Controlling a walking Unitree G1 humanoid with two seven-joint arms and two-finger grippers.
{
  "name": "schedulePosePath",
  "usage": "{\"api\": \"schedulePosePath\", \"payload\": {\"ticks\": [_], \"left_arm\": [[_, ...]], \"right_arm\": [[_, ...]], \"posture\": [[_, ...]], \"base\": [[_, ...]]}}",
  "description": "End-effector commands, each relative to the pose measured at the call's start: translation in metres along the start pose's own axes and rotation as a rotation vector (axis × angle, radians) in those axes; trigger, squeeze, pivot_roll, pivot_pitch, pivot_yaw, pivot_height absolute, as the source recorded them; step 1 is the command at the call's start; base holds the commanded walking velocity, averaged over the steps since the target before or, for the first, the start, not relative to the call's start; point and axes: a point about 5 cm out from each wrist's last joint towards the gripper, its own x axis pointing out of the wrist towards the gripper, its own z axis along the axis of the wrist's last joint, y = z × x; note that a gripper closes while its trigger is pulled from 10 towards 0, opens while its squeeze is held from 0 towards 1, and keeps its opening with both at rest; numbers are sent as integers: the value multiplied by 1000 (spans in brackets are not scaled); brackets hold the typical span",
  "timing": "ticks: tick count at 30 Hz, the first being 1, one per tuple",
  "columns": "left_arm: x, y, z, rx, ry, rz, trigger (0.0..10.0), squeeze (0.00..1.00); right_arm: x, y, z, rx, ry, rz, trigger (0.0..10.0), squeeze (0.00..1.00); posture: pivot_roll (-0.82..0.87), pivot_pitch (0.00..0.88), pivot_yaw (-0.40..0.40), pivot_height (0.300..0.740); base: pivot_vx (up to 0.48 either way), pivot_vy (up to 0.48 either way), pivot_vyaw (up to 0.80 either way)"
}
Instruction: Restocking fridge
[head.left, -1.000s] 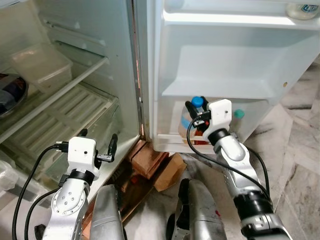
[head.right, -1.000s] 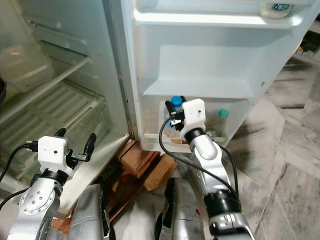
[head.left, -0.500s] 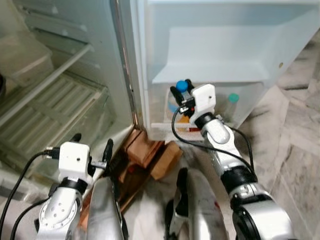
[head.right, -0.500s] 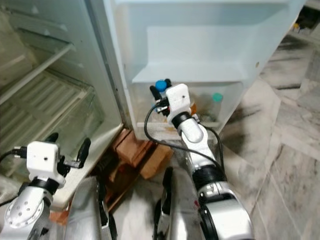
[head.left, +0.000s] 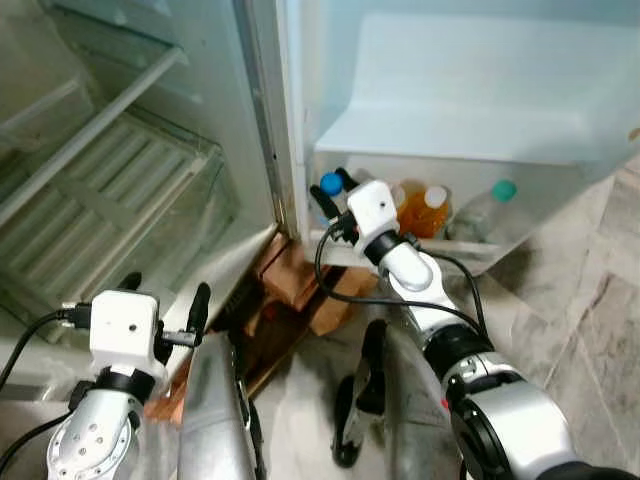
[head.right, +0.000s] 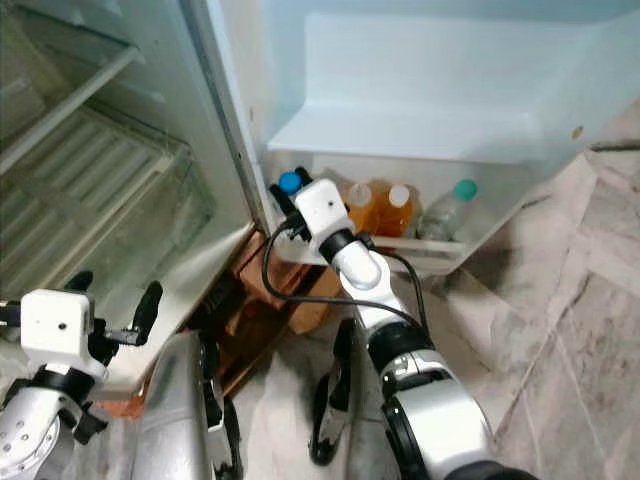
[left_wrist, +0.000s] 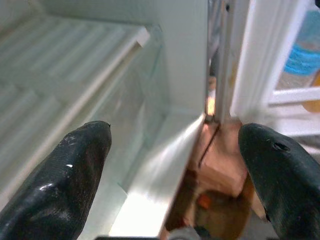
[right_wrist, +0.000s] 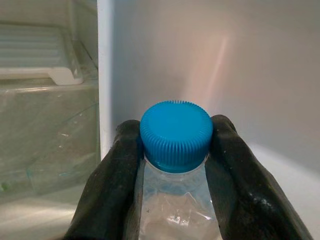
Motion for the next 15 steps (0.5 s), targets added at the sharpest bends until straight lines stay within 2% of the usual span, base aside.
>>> {"api": "schedulePosePath", "payload": {"ticks": [1, 9, 12, 13, 14, 15], "left_arm": [[-5, -1, -2, -7, 30, -5, 10000, 0], [-4, -3, -2, -13, 44, -7, 10000, 0], [0, -2, -1, -13, 44, -9, 10000, 0], [1, -2, -1, -12, 44, -10, 10000, 0], [1, -2, -1, -12, 44, -10, 10000, 0], [2, -2, -1, -10, 44, -12, 10000, 0]], "right_arm": [[-1, 18, -7, 3, 30, 74, 10000, 0], [-3, 3, -17, -36, 120, -26, 10000, 0], [-5, -8, -22, -65, 170, -90, 10000, 0], [-4, -11, -22, -35, 178, -113, 10000, 98], [-4, -11, -22, -35, 178, -113, 10000, 98], [-3, -14, -22, -20, 181, -125, 10000, 1000]], "posture": [[294, 386, -27, 554], [285, 383, -31, 554], [284, 378, -26, 554], [284, 373, -23, 554], [284, 373, -23, 554], [285, 369, -21, 554]], "base": [[0, 0, 0], [0, 0, 0], [0, 0, 0], [0, 0, 0], [0, 0, 0], [0, 0, 0]]}}
